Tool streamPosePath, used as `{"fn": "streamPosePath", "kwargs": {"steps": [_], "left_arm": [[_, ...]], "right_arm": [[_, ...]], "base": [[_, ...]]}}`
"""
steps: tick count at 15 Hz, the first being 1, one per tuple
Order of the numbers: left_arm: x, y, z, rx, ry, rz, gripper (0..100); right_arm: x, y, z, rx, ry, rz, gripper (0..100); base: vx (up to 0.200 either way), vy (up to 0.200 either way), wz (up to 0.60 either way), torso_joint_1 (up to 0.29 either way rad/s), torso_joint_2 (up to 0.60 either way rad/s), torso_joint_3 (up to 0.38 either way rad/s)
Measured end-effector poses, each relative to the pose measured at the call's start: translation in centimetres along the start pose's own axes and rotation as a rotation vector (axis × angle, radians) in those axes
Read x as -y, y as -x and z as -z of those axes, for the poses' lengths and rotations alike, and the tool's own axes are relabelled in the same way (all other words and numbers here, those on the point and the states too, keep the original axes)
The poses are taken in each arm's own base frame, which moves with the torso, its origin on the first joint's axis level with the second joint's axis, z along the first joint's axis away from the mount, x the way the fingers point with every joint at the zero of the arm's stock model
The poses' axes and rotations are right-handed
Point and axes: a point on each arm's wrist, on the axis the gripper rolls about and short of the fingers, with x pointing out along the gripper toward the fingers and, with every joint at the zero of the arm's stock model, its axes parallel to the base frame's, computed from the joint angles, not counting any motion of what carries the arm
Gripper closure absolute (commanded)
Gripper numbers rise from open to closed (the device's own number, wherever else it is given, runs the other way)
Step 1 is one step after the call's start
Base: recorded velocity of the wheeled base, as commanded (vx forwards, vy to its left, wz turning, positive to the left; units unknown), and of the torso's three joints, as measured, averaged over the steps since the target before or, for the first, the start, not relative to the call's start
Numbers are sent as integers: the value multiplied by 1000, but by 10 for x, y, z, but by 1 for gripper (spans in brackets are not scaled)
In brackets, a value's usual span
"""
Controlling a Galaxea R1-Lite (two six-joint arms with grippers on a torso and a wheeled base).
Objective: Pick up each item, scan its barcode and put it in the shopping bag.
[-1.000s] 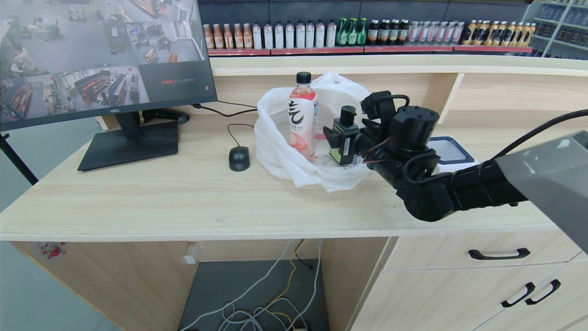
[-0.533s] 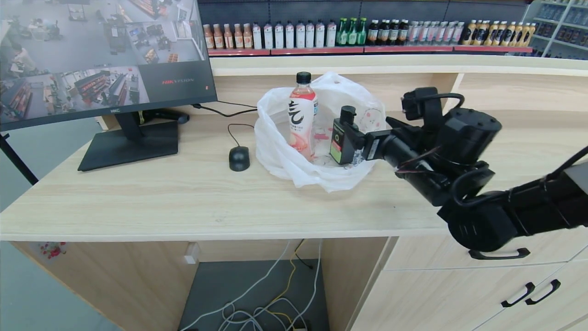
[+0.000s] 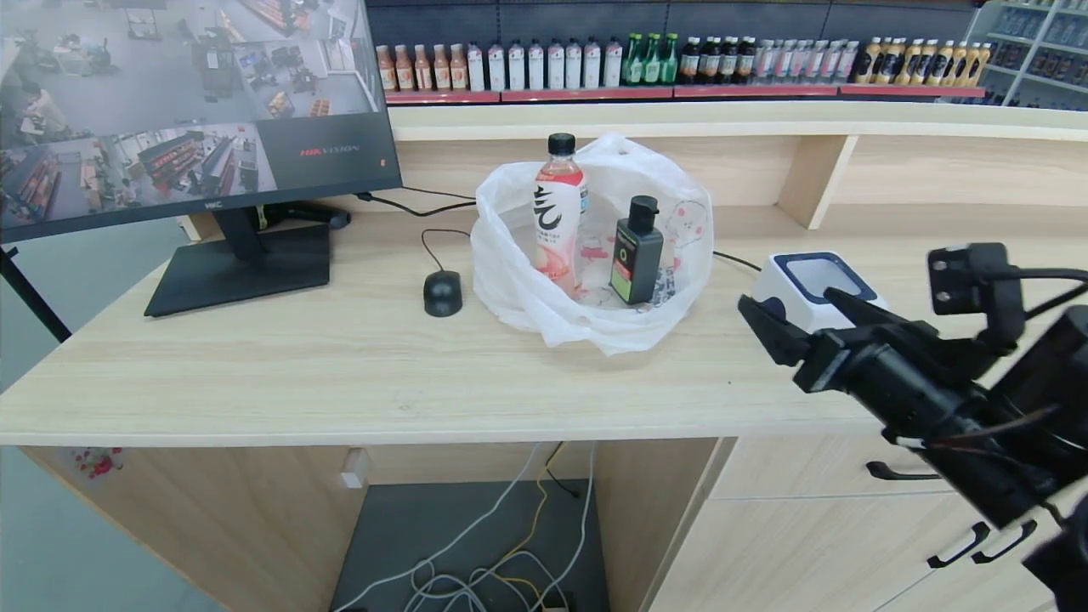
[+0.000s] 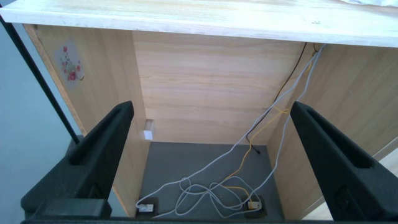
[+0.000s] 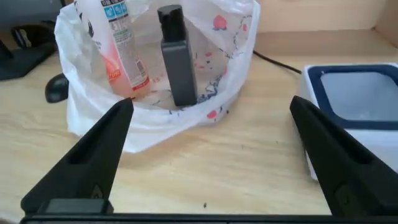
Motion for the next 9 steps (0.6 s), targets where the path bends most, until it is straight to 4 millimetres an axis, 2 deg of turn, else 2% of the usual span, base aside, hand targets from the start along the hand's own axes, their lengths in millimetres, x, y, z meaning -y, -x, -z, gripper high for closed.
{"fn": "streamPosePath", "kwargs": {"steps": [5,9], "left_arm": [[0,0,0,0,0,0,0],[0,0,0,0,2,1,0]], "right_arm": [[16,85,9,-90,-26,31,0],[20,128,14,-205,-51,44,0]], "base": [[0,0,0,0,0,0],[0,0,0,0,0,0]]}}
